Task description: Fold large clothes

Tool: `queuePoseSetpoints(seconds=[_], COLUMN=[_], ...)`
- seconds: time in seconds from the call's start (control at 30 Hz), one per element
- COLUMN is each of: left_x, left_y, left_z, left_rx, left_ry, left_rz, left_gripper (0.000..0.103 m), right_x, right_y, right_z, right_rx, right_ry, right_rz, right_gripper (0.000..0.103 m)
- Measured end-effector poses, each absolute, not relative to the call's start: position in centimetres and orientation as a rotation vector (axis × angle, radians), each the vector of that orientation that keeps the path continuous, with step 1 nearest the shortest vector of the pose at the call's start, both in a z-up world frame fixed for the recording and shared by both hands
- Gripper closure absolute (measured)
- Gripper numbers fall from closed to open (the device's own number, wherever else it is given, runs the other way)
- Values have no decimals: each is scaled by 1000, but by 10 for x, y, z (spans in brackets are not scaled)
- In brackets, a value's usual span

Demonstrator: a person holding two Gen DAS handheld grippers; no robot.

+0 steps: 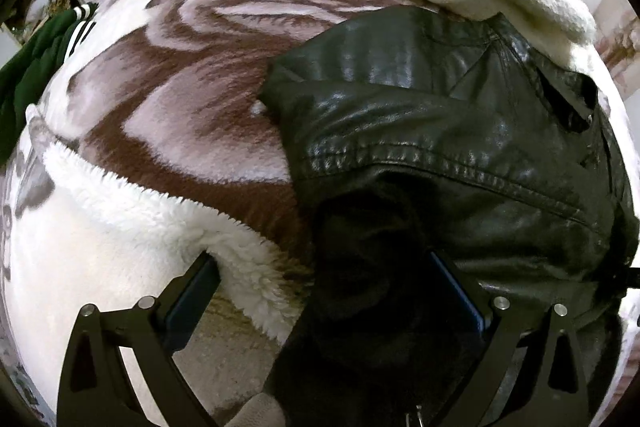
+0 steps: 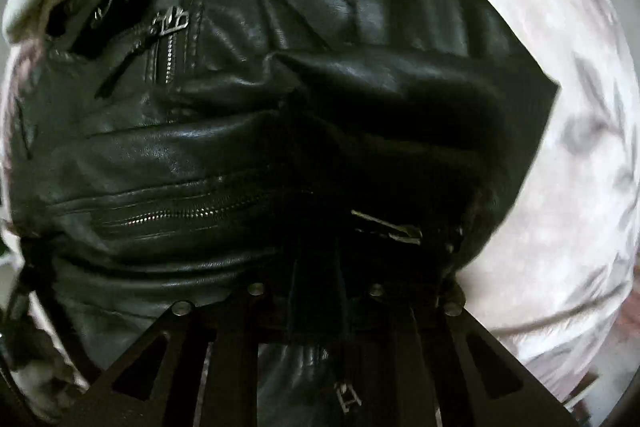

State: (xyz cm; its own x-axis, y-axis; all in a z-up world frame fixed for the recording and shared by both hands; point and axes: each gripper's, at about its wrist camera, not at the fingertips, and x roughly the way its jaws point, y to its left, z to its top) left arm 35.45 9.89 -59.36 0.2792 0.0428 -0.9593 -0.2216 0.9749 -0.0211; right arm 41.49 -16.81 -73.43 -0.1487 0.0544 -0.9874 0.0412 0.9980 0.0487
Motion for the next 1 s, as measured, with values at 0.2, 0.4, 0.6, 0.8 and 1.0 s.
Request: queuePoseSetpoints(seconds=[0.2,0.4,0.6,0.8,1.0], left_x=[353,303,245,234,241], left_y=[88,39,-49,-86,-74], left_z=[-575,-519,-532,-582,-590], left_rx=[-115,46,100,185,128], left_ry=[1282,1195,1284,1368,1385], left_rz=[255,489,573,643,648], left_gripper=[0,0,0,0,0], right_x=[408,362,335,323,332], right_y=[-201,-284,-292,-300,-295], right_z=[-688,-646,-709,-739,-741], right_rx=[209,389,454,375,390], right_ry=[1716,1686,1825,1839,1894], right_rz=[138,164,253,246,359], right_gripper=[76,49,49,85,80])
